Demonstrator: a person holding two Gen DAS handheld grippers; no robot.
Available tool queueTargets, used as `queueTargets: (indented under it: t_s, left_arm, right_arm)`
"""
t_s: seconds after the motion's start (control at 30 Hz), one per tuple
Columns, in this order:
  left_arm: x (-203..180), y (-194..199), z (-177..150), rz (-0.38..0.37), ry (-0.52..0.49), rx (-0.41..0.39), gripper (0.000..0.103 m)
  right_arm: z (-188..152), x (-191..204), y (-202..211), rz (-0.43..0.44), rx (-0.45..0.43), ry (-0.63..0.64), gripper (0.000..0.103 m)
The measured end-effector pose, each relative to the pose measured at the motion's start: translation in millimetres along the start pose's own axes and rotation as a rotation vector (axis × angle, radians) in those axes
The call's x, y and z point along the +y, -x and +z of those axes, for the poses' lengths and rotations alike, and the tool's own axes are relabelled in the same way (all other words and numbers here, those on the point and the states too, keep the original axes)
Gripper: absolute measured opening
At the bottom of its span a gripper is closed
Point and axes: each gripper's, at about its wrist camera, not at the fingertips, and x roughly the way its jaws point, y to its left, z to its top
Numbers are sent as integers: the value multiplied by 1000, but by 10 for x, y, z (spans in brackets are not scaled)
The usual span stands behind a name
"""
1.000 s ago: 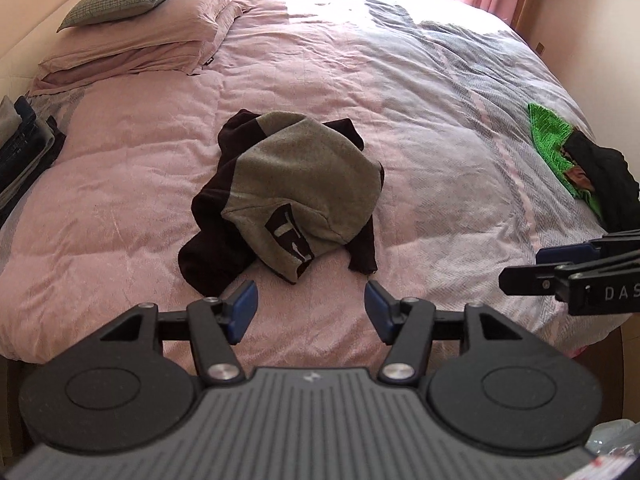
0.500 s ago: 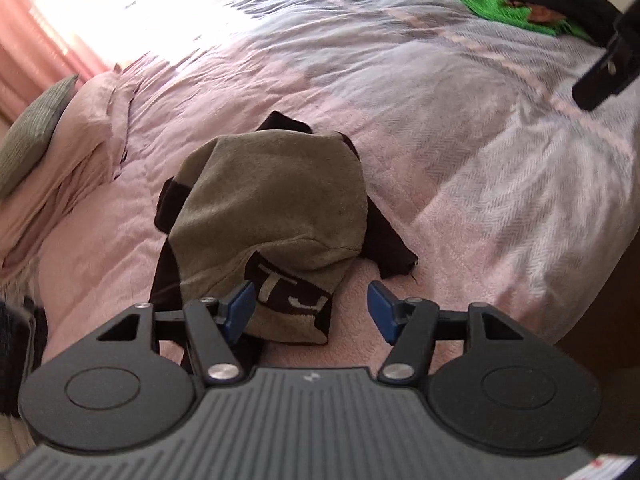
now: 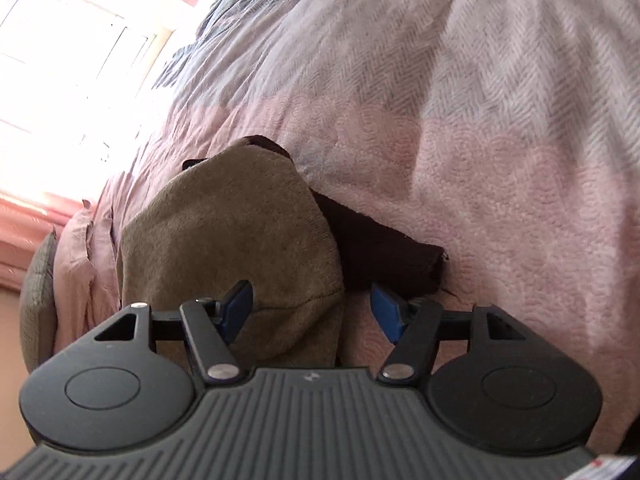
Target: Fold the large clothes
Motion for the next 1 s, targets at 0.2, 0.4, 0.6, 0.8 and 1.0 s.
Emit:
queueTargets:
  t_s: [0.2,0.4,0.6,0.8,1.0]
  left_arm:
    - [147,-143,-84,76,39,38,7]
    - [1213,517,-481,191,491,108,6]
    - [2124,773,-1304,324,968,278,6]
    - [2257,748,-1654,337,1188,346,6]
    - [2089,696,-1880,343,1274,439,6]
  right_arm:
    - [362,29,-252,9,27,68,59]
    - [834,537,-345,154,-61,245,59]
    - [1147,1562,-515,335,-221,627,59]
    - [977,2460,-887,388,-424,1187,59]
    - [660,2802,-1253,484,-504,1573,59]
